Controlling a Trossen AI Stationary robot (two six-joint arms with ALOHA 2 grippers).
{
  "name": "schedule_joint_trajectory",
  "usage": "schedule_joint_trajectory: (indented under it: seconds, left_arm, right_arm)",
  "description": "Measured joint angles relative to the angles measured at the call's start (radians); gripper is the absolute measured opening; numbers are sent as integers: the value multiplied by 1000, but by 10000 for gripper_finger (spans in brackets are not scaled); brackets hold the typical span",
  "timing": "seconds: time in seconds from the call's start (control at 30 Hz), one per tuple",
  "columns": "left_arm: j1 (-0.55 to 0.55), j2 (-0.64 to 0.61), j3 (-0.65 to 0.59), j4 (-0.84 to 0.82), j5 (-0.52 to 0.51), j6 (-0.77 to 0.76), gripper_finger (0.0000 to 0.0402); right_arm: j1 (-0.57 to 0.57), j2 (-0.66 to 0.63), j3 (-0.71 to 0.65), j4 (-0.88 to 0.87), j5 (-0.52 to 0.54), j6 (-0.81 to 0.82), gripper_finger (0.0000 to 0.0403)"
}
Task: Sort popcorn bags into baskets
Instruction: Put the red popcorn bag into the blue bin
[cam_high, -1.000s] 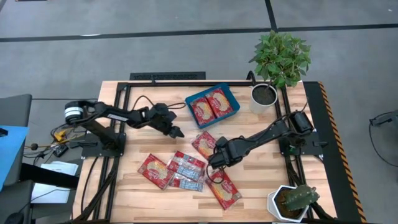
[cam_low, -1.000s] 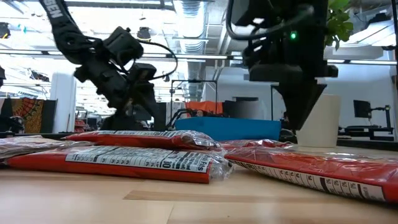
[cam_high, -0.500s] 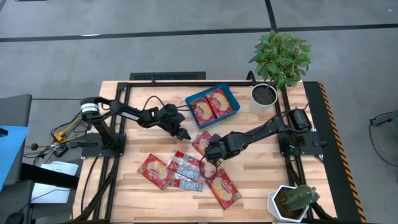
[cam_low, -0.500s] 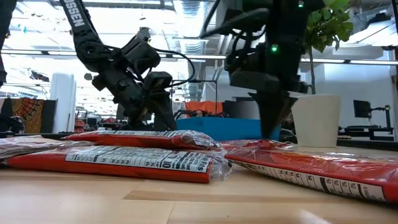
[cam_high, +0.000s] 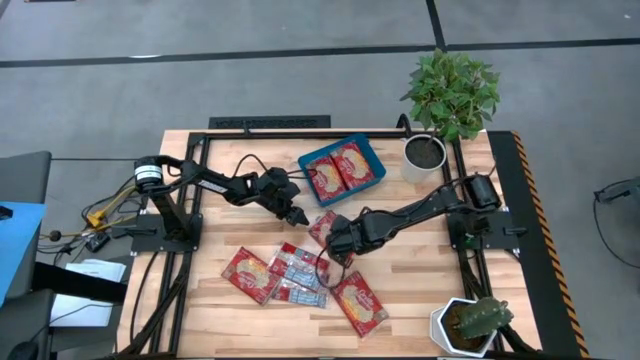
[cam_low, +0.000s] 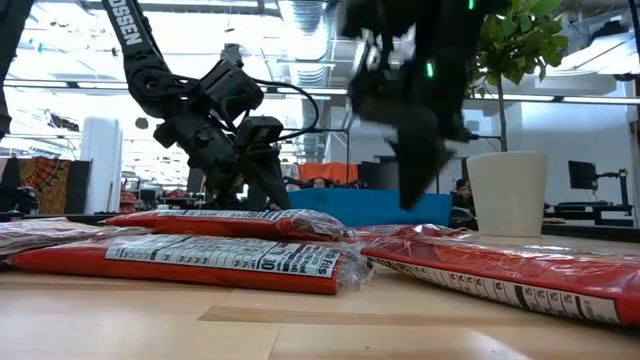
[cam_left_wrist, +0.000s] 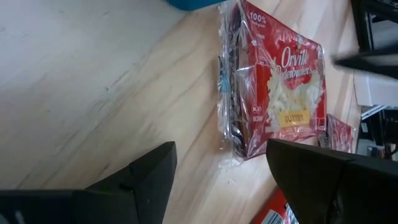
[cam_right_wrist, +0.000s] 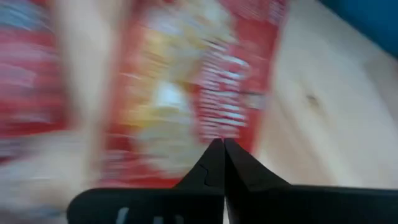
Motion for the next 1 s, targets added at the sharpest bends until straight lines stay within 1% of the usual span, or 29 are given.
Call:
schedule_joint_trajectory:
  seconds: [0.07, 0.17, 0.27, 0.53, 0.63, 0.77, 0.93, 1.0]
  left_arm:
    - [0, 1, -1, 12, 10, -6, 246]
    - [0, 3, -2, 42, 25, -20, 246]
    - [-1, 3, -2, 51, 31, -22, 246]
    - [-2, 4, -2, 48, 52, -14, 246]
    - [-5, 6, 1, 33, 47, 3, 246]
    - [-7, 12, 2, 31, 35, 5, 246]
    - [-11, 12, 2, 32, 6, 5, 246]
    - [-15, 12, 2, 31, 3, 5, 246]
  right_arm:
    - [16, -20, 8, -78, -1, 50, 9]
    - [25, -7, 2, -213, -1, 138, 12]
    - [13, 36, 4, -264, 2, 143, 14]
    - [-33, 157, 20, -108, -40, 19, 14]
    - [-46, 176, 47, -121, -52, -15, 16]
    - [-56, 190, 72, -130, -40, -60, 16]
    - [-59, 193, 74, -83, -8, -144, 14]
    - [-59, 193, 74, -59, 3, -204, 16]
